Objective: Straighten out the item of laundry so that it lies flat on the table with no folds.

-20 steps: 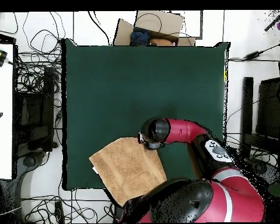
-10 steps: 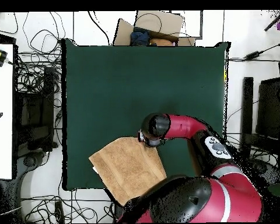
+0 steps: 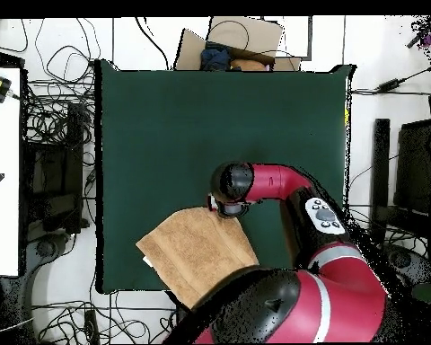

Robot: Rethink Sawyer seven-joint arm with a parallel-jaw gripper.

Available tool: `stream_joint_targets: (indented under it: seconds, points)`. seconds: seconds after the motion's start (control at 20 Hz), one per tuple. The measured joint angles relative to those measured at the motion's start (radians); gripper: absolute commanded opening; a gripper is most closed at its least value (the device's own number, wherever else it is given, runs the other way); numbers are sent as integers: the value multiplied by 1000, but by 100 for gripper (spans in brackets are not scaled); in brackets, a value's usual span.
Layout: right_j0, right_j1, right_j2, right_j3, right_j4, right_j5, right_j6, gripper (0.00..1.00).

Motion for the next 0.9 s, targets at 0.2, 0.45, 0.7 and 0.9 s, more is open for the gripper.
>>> stream_joint_targets:
  seconds: [0.2,0.45,0.7,0.9]
  points:
    - [23,-7,0,-33,0,48,0,0]
    - [47,-32,0,-60,0,85,0,0]
    - [53,-56,0,-83,-1,89,0,100]
    - [53,-70,0,-92,-1,89,0,100]
